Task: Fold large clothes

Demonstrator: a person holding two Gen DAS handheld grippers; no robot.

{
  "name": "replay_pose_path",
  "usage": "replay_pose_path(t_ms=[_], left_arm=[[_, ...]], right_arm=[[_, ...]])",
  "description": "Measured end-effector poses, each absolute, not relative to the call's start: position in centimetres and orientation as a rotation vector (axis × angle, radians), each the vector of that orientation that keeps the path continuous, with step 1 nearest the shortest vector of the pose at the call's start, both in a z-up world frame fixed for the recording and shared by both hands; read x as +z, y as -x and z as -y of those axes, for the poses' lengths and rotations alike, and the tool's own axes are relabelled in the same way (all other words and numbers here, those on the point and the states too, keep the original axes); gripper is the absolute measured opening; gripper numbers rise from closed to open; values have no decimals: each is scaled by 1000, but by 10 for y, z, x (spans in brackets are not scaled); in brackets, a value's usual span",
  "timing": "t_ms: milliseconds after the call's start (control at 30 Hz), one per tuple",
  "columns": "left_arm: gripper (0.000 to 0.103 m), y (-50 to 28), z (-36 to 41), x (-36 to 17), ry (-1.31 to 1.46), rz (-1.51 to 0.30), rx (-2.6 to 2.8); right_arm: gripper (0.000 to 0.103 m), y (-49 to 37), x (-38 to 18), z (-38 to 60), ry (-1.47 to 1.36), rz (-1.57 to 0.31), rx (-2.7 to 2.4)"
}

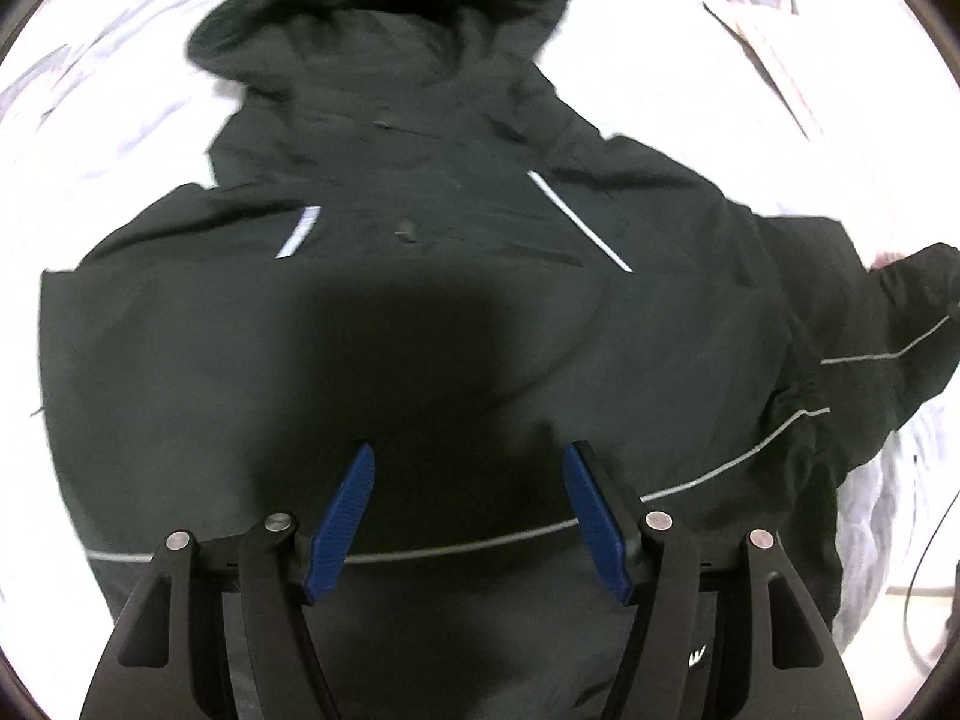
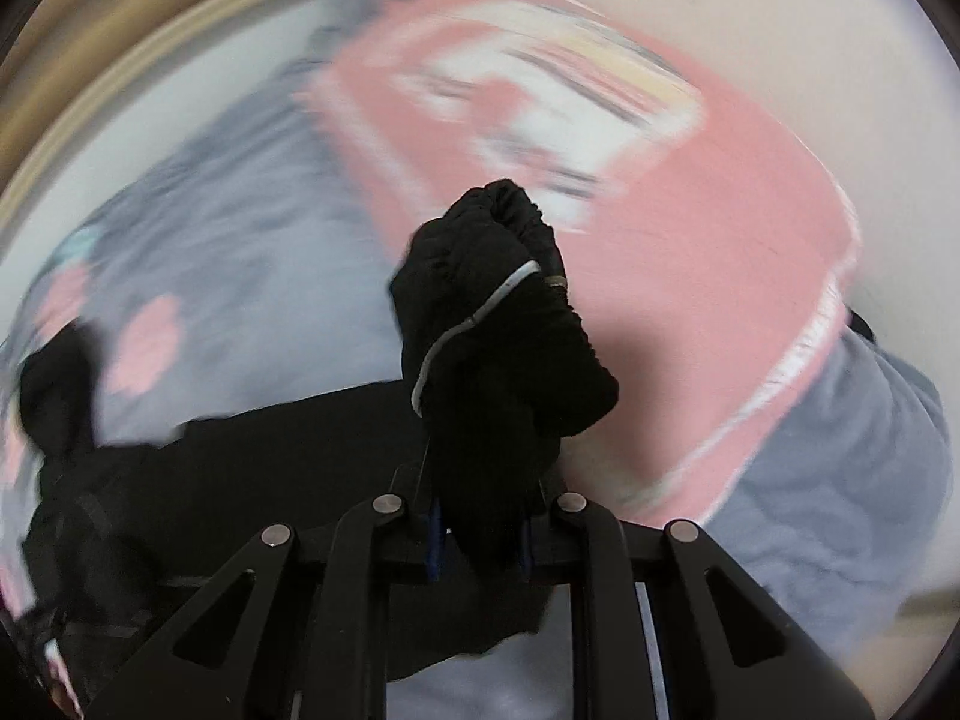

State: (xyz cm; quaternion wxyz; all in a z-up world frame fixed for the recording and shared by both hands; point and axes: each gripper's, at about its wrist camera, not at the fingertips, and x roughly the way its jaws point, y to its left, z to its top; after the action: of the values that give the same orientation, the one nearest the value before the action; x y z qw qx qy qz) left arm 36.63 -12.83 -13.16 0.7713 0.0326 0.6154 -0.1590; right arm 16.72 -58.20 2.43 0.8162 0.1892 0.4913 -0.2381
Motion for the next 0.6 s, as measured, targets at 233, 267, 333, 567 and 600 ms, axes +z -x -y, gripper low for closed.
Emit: replay_pose_path(t_ms=[233, 267, 333, 567, 600], left_arm=[[67, -345, 60, -105, 28, -1269, -293], [67, -345, 43, -99, 30, -1255, -279], [67, -337, 22, -94, 39, -1237, -260], [67, -315, -62, -79, 109, -1222, -186], [67, -312, -71, -79, 113, -1223, -180]], right_arm=[[20, -209, 53, 395, -251, -1042, -219], [20, -215, 54, 373, -231, -1037, -193], [20, -229, 59, 314, -178, -1023, -121], [20, -277, 41, 123, -53, -1064, 166], [20, -282, 33, 99, -38, -1081, 206]])
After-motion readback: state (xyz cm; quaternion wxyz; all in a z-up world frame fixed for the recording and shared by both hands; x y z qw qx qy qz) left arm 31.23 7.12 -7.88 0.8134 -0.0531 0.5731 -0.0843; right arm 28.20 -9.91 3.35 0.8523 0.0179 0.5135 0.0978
